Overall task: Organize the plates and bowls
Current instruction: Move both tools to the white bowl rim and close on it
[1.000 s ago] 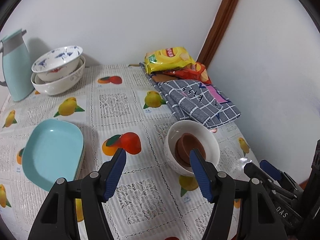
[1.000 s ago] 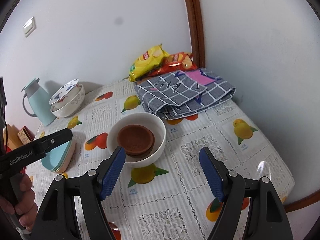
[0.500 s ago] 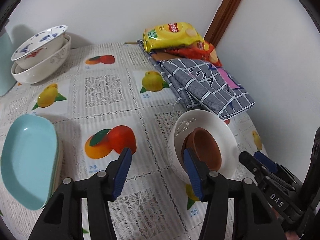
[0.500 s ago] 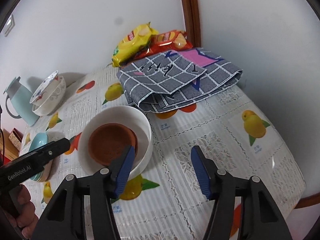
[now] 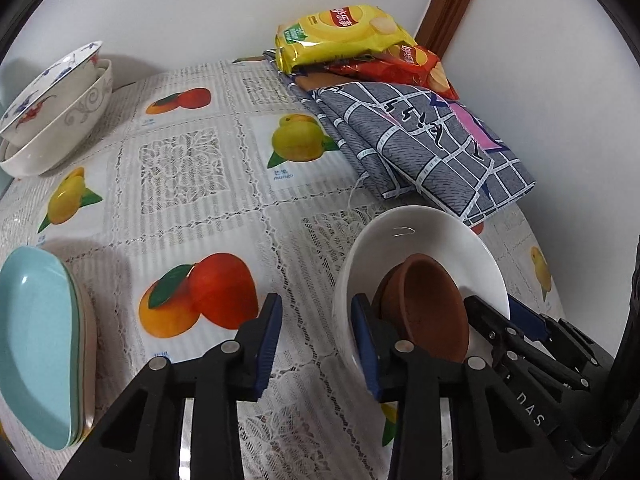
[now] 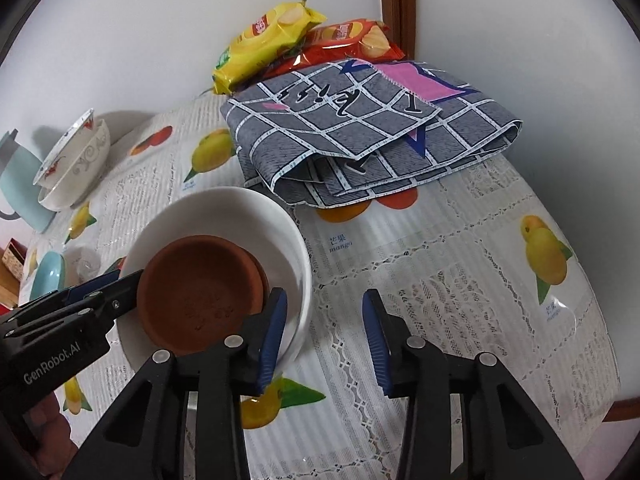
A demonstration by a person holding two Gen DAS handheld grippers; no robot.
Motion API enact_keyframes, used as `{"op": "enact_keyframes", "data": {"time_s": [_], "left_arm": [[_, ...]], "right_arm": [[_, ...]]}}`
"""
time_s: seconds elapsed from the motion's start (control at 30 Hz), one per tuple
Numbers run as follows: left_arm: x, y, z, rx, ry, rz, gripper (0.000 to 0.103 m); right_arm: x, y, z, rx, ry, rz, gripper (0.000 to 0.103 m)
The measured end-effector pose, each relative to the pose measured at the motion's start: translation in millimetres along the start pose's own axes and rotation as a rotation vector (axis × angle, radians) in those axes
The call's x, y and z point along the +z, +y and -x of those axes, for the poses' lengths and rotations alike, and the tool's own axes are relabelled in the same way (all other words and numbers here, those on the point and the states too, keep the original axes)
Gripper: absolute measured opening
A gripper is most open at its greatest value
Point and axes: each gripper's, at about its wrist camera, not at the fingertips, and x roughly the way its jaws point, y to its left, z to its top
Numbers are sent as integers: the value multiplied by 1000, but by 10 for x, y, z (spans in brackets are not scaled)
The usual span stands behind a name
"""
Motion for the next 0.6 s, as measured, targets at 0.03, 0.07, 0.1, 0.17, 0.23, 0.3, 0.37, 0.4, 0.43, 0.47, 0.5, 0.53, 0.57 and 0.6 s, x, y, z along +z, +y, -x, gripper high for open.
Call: {"op": "enact_keyframes", "data": {"time_s": [0.03, 0.07, 0.1, 0.17, 0.23, 0.3, 0.37, 0.4, 0.43, 0.47, 0.5, 0.53, 0.57, 0.6], "left_arm": [[6, -11, -13, 2, 2, -3, 32], [12, -19, -22, 2, 6, -5, 30], [21, -31, -37, -1, 11, -9, 28], [30, -46, -62, 2, 20, -16, 27], [42, -73, -106, -3, 39, -26, 23], [49, -92, -139, -12, 52, -28, 20], [55, -106, -171, 2, 55, -35, 20], [57, -107, -192, 5, 60, -36, 20], [62, -105, -202, -3, 61, -33, 19], [71, -95, -214, -11, 64, -27, 19], [79, -81, -223, -16, 67, -21, 19], [85, -73, -229, -18, 67, -18, 19], [88, -66, -235, -21, 66, -18, 19], [92, -66, -239, -22, 65, -21, 19]], "right_arm": [[7, -1, -13, -1, 5, -5, 39], [15, -6, -24, -2, 9, -9, 39], [23, -10, -33, -4, 12, -13, 39], [41, -16, -54, -11, 23, -23, 39], [57, -18, -74, -21, 30, -30, 39], [69, -25, -110, -23, 42, -39, 39], [74, -36, -131, -20, 48, -49, 39], [75, -46, -133, -14, 48, -59, 39], [73, -48, -133, -13, 49, -62, 39], [74, -44, -132, -15, 48, -61, 39], [71, -40, -127, -15, 42, -59, 39], [70, -41, -125, -5, 37, -60, 38], [69, -48, -128, 4, 35, -64, 36], [66, -52, -131, 11, 33, -68, 35]]}}
